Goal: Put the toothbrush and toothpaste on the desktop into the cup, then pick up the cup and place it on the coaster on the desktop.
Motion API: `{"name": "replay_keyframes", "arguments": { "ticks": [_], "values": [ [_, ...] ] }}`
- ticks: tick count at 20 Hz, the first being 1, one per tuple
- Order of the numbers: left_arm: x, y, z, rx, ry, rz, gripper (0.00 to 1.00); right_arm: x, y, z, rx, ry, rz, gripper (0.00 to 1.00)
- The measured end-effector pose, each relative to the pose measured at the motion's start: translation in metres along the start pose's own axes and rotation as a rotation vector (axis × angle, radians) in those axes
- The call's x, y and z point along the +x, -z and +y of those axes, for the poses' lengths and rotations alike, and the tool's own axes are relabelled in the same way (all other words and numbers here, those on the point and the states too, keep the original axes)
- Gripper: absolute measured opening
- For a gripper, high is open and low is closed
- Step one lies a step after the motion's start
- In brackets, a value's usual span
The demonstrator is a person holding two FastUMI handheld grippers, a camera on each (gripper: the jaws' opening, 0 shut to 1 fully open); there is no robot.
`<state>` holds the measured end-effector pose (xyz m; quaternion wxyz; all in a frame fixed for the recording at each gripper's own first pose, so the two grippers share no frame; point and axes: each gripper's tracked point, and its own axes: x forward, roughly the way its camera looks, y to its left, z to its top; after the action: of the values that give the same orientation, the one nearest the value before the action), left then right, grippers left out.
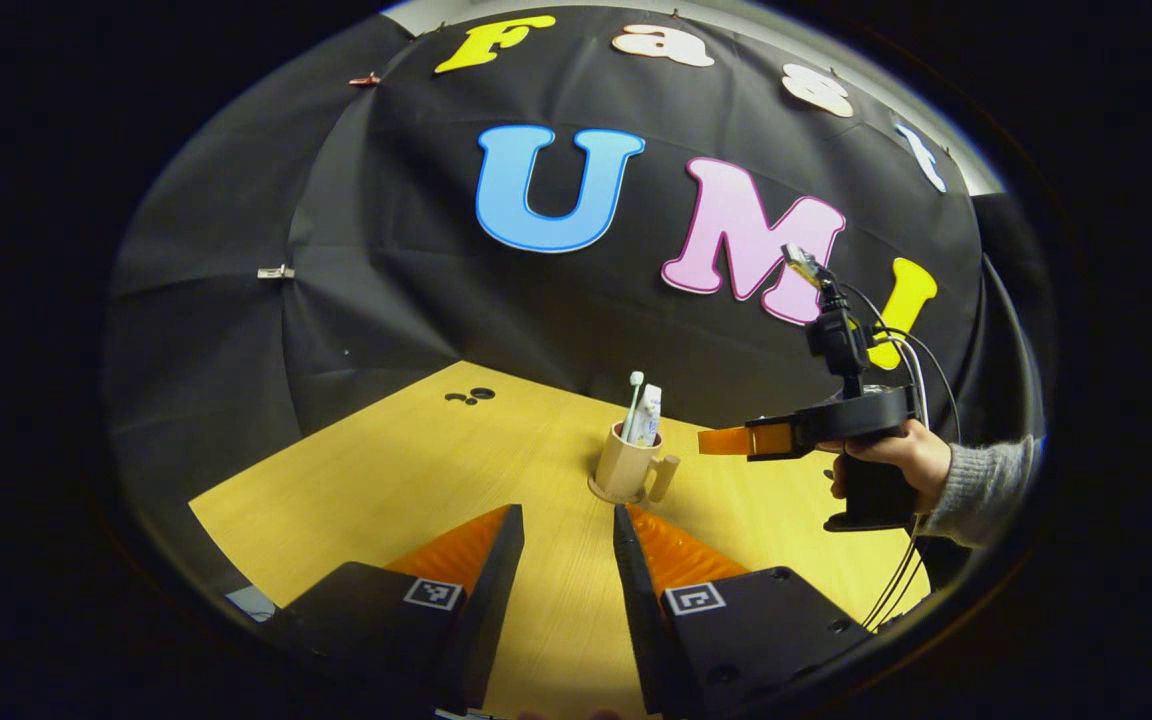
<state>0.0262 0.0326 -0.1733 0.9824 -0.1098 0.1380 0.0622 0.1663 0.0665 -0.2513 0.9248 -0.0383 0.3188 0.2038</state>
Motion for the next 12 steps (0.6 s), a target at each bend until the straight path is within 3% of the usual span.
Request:
{"name": "replay_keyframes", "arguments": {
  "ticks": [12],
  "values": [
    [-0.063,-0.068,-0.028,0.082,0.074,-0.066,0.61,-0.16,-0.037,0.078,0.02,-0.057,-0.199,0.53]
  ]
}}
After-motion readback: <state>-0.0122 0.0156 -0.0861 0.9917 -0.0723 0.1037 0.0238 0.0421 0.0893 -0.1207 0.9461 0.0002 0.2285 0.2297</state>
